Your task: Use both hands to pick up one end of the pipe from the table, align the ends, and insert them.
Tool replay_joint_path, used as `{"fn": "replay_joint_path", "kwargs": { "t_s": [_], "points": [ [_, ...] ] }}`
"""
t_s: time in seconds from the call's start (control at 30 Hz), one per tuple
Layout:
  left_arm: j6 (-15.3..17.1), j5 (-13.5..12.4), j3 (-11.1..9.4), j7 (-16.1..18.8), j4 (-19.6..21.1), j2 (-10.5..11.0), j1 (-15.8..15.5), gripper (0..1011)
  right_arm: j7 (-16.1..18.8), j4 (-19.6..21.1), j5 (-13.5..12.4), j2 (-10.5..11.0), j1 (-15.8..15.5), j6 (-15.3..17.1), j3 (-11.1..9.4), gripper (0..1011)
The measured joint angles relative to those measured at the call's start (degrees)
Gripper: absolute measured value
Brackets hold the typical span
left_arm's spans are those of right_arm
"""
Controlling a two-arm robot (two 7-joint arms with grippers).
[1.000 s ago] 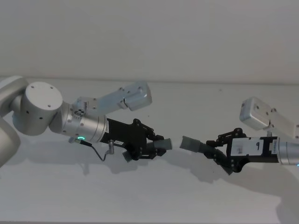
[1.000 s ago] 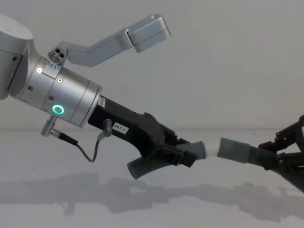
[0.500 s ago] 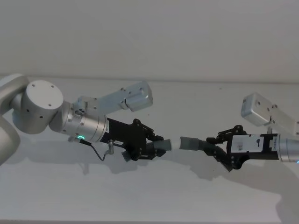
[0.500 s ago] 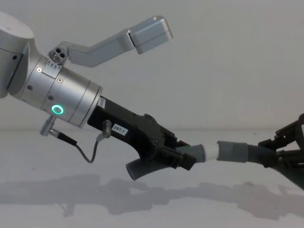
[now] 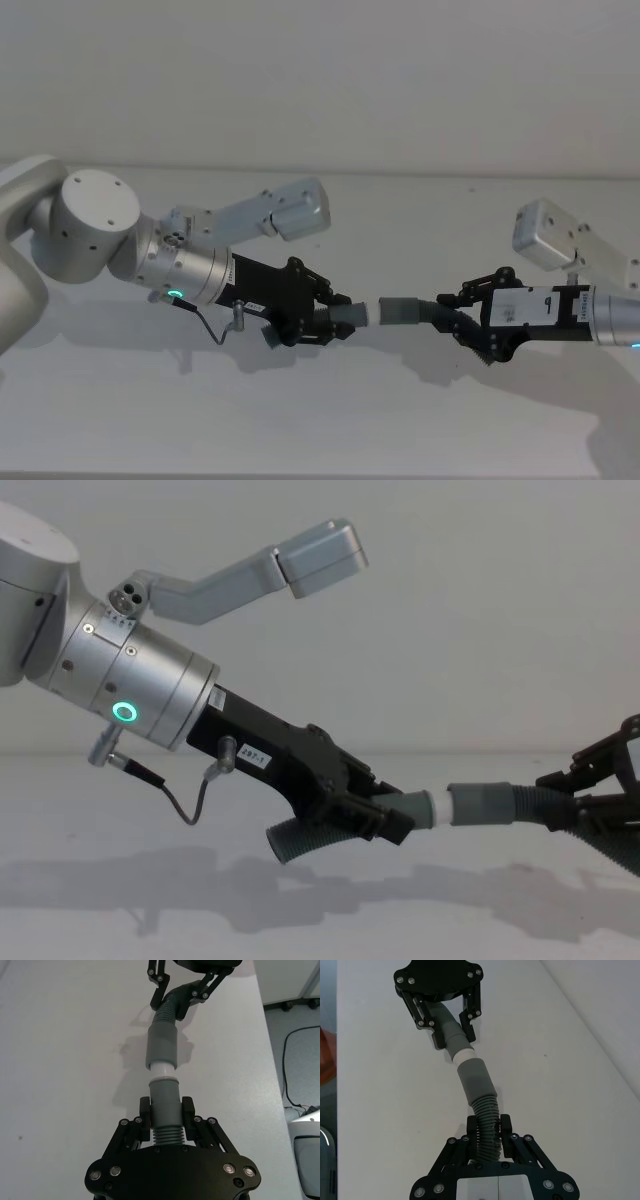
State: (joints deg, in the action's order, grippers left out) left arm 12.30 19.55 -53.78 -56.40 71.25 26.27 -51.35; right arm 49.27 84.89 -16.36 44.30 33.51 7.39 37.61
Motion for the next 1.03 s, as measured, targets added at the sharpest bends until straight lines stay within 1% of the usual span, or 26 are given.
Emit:
{"fn": "replay_joint_path", "kwargs": {
  "t_s": [0.3, 1.03],
  "points": [
    [-0.7, 0.2, -0.7, -1.3, -0.9, -0.6, -0.6, 360, 0.3, 0.1, 0.1, 0.0, 0.1, -0.5, 0.3, 274],
    [-1.1, 0.6, -1.1, -2.2, -1.5, -1.0, -1.0, 360, 0.8, 0.6, 0.1, 0.2, 0.1, -0.9, 0.6, 274]
  ]
}}
